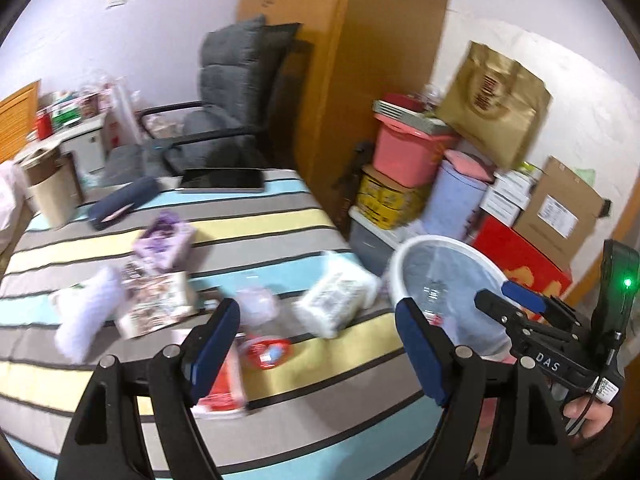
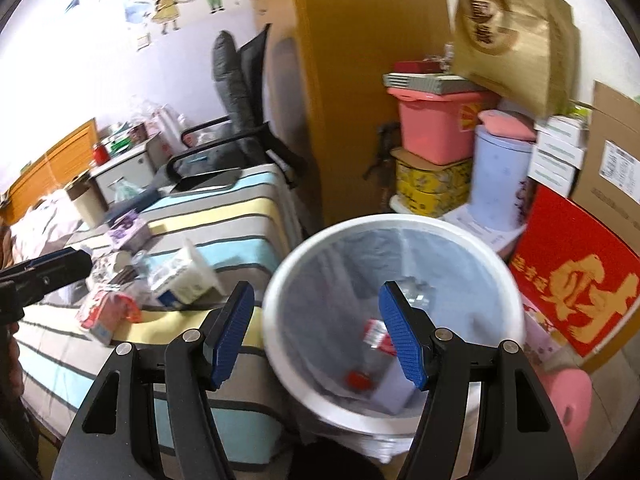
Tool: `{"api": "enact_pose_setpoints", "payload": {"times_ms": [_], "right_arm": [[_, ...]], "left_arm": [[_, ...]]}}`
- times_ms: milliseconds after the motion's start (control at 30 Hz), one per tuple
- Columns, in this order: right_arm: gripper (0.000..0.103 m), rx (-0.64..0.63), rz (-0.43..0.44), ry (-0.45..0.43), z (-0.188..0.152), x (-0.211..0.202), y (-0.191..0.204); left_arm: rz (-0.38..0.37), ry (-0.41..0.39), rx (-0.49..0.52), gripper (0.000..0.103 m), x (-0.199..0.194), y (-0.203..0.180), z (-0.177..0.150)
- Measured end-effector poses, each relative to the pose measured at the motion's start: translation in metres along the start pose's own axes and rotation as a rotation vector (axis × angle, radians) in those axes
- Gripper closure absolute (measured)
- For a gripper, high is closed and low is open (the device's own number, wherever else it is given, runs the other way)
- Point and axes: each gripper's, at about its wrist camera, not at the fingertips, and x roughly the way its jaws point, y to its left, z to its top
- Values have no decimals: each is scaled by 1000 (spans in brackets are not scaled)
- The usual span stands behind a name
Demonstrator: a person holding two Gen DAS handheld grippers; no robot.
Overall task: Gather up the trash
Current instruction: 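Grasp the white yogurt cup with the right tool while the left tool grasps a lavender foam net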
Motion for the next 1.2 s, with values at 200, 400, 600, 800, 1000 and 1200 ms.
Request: {"api": "enact_pose_setpoints", "payload": {"times_ms": [200,400,600,800,1000,1200], "right_arm": [[36,-25,76,33,-1,14,32],[36,-45,151,92,-4,36,64],[36,-31,183,144,-1,55,83],[36,7,158,179,7,75,88],[36,-4,137,187,11,82,96],[37,-73,140,193,20,92,109]], "left_arm": [[87,-19,-71,21,-17,47,-9],[151,-33,-136,21,-29,92,-18],[188,-14,-170,21,-29,126,-24],[211,9,-192,21,-23,152,-25],[204,17,-179,21,-18,163,-22],[212,52,-143,21,-7,171,-19]]}}
